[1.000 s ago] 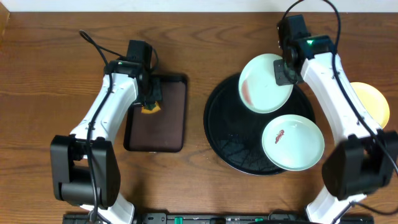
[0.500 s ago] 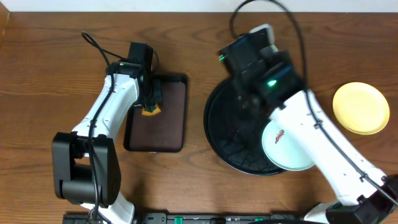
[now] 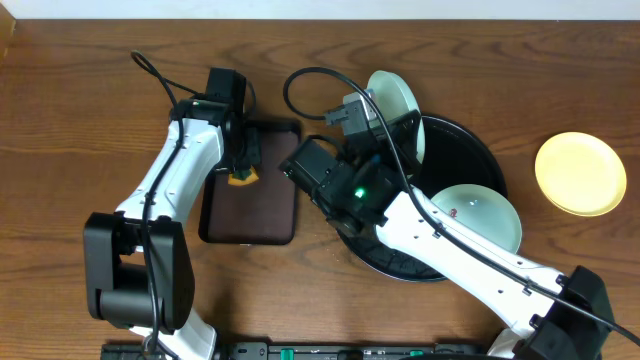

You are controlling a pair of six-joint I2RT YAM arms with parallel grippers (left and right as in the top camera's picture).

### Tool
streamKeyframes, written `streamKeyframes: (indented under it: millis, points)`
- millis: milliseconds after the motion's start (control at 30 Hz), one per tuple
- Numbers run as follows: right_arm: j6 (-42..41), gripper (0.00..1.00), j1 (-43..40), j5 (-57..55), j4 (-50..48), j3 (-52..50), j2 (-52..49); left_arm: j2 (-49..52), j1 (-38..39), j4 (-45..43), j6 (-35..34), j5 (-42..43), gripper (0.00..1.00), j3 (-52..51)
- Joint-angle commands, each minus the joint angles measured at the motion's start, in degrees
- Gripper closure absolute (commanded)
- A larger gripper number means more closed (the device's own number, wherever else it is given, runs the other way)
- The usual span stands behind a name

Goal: Clean dirty plates on tray and stack at the side
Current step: 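Carry the pale green plate right and stack it on the yellow plate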

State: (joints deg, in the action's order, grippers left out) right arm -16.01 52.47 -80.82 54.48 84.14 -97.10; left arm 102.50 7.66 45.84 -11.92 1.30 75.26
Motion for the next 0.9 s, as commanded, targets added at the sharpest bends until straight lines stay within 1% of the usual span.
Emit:
streamKeyframes:
  millis: [0, 67, 200, 333, 433, 467, 567, 633, 700, 867]
  points:
    - [-2.2, 0.99, -1.9, 5.8, -2.4, -1.1, -0.1, 0.6, 0.0, -0.1, 0.7, -0.7, 0.93, -0.5]
    - [-2.2, 0.99, -4.5, 15.2, -3.7, -1.0, -0.1, 0.6, 0.0, -0.1, 0.7, -0.7, 0.93, -0.5]
    - [-1.4, 0.99, -13.5, 38.1, -4.8, -0.9, -0.1, 0.6, 0.0, -0.1, 0.7, -0.7, 0.93, -0.5]
    - [2.4, 0.99, -26.3, 61.5, -4.7, -0.4, 0.1, 0.6, 0.0, -0.1, 0.7, -0.7, 0.92, -0.5]
    - [4.3, 0.99, -37.5, 78.4, -4.4, 0.1, 0.1, 0.6, 0.0, -0.1, 0.7, -0.7, 0.93, -0.5]
    - [4.3, 0.99, -45.9, 86.6, -4.4, 0.1, 0.1, 0.6, 0.0, -0.1, 0.7, -0.7, 0.93, -0.5]
    - [4.3, 0.99, -57.9, 93.7, -4.5, 0.1, 0.1, 0.6, 0.0, -0.1, 0.7, -0.7, 0.93, -0.5]
    - [4.3, 0.99, -65.3, 95.6, -4.3, 0.1, 0.1, 0.6, 0.0, -0.1, 0.7, -0.7, 0.93, -0.5]
    - [4.3, 0.99, -72.6, 95.4, -4.0, 0.1, 0.1, 0.6, 0.0, -0.2, 0.7, -0.7, 0.93, -0.5]
    - [4.3, 0.99, -87.0, 92.8, -2.8, 0.1, 0.1, 0.6, 0.0, -0.5, 0.7, -0.7, 0.92, -0.5]
